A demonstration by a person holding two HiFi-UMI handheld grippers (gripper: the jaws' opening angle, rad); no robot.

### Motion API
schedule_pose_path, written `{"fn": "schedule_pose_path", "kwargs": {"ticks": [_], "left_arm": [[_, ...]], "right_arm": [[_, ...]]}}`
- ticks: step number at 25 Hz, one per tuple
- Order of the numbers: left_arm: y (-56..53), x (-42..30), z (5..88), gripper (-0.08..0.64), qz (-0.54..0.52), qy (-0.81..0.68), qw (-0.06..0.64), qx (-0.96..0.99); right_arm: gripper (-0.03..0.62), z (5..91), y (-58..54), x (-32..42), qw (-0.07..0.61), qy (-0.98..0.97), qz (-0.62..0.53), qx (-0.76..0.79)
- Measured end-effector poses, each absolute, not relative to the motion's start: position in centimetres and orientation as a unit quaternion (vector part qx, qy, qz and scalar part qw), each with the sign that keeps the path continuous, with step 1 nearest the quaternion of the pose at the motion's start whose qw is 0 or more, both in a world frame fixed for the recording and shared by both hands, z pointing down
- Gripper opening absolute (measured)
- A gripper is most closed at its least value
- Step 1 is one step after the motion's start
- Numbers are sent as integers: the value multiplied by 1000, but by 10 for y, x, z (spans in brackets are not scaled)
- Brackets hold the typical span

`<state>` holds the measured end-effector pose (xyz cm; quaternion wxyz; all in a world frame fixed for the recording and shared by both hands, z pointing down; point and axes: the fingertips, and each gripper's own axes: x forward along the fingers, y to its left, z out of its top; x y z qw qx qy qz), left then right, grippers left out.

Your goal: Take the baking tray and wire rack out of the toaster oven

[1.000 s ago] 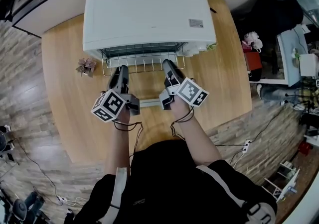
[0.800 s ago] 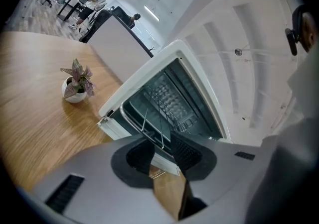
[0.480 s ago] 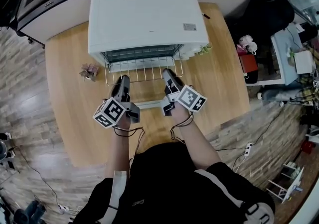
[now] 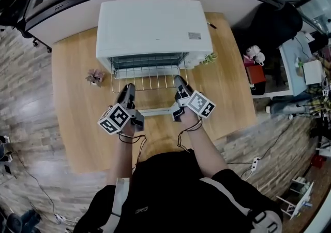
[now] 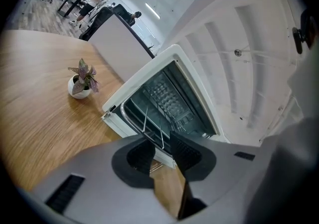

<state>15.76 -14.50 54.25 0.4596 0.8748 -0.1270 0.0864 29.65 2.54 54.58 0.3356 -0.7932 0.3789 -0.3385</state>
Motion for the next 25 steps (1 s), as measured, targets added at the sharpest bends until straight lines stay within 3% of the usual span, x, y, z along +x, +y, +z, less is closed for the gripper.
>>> {"fn": "schedule_pose_path", "kwargs": {"ticks": [9, 25], "left_arm": [[-123, 132, 537, 102, 81, -156, 454, 873], [-85, 100, 512, 104, 73, -197, 412, 887]], "right_arm": [[75, 541, 42, 274, 308, 408, -333, -792], [77, 533, 72, 254, 320, 446, -343, -763]]}}
